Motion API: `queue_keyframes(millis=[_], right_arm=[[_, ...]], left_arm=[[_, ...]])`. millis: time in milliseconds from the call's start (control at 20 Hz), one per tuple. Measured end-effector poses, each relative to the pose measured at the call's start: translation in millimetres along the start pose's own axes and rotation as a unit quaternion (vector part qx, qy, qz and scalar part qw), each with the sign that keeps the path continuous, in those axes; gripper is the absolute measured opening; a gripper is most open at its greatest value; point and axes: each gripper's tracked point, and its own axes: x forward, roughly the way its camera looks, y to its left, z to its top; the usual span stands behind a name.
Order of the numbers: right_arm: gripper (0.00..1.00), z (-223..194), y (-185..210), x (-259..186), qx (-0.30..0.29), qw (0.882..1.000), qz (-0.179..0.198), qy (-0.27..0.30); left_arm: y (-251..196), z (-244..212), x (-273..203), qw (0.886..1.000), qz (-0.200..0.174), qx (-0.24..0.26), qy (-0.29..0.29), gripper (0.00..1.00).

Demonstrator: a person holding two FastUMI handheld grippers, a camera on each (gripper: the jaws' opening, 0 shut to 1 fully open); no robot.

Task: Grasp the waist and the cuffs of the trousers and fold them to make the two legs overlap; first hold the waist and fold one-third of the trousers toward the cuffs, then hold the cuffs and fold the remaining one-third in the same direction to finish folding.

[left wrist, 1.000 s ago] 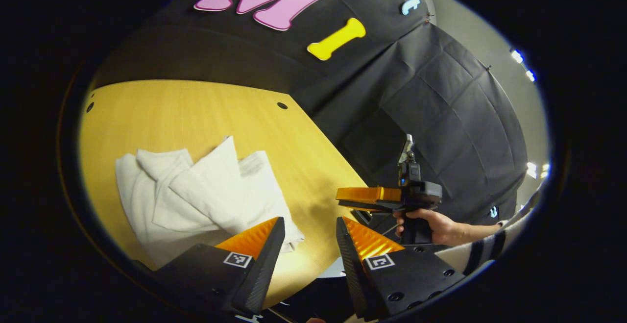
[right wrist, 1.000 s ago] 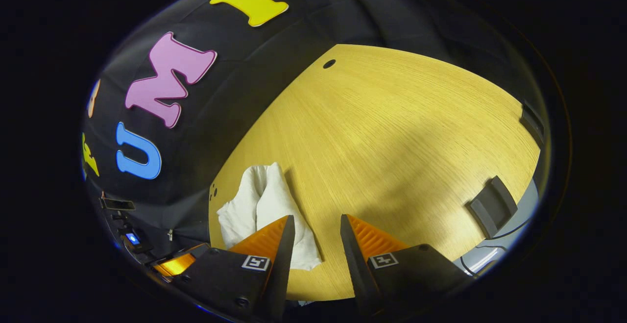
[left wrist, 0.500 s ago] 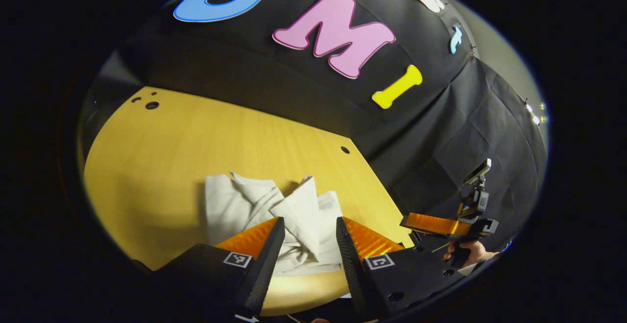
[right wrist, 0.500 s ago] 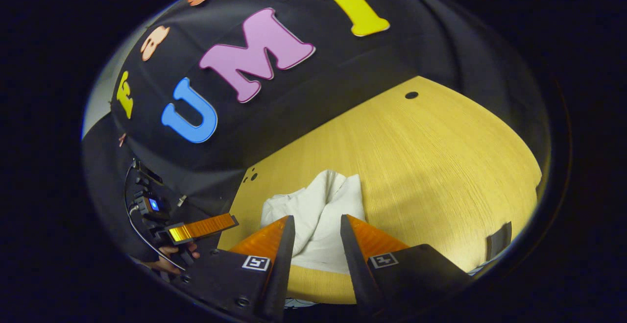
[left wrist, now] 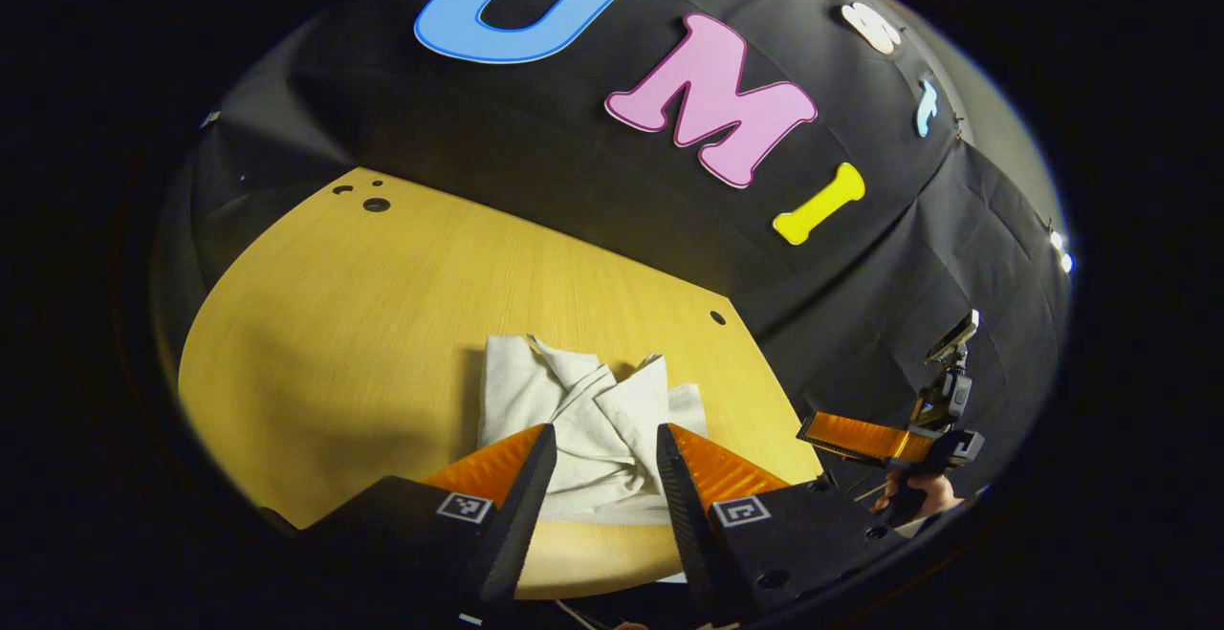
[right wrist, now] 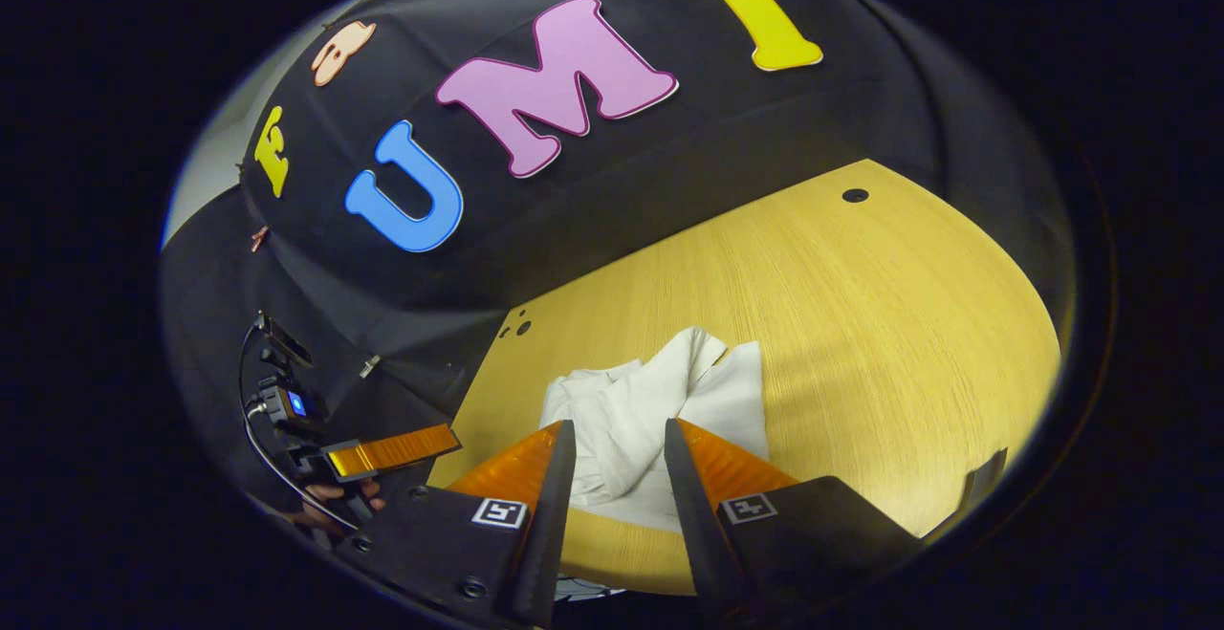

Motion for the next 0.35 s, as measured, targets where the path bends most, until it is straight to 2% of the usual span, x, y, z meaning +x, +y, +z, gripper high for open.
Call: queue_keyframes(millis=[250,350], right_arm=[[0.59,-12.3,1.5,8.9,-0.002,1.000,0.003,0.026],[0.64,-12.2,-0.6,11.6,-0.001,1.000,0.002,0.029]], left_arm=[[7.7,-8.2,0.6,1.000,0.010,-0.004,0.007,0.69],[10.8,-12.5,4.1,1.000,0.011,0.000,0.014,0.69]])
